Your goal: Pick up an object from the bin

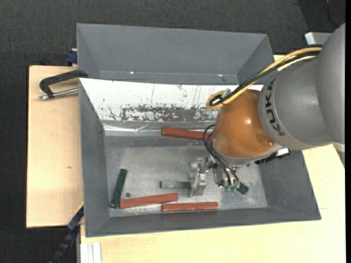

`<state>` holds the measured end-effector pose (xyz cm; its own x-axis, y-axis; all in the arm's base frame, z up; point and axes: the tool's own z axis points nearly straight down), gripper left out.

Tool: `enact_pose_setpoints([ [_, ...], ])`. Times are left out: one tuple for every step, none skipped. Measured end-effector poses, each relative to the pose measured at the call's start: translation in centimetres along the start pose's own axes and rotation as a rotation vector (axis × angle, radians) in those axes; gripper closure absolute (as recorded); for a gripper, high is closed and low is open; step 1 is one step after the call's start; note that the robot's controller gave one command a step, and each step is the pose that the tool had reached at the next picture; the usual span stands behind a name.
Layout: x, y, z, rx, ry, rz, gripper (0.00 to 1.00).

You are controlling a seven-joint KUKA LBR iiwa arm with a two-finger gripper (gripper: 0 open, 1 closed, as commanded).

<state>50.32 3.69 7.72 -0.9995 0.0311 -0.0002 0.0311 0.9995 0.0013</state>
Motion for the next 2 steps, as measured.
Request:
enact_pose_setpoints([
  [0.0, 0.0, 0.0, 0.000, 0.000, 0.000, 1.00],
  [-4.3, 3.8, -19.9, -0.002, -0.014, -0.040, 1.00],
])
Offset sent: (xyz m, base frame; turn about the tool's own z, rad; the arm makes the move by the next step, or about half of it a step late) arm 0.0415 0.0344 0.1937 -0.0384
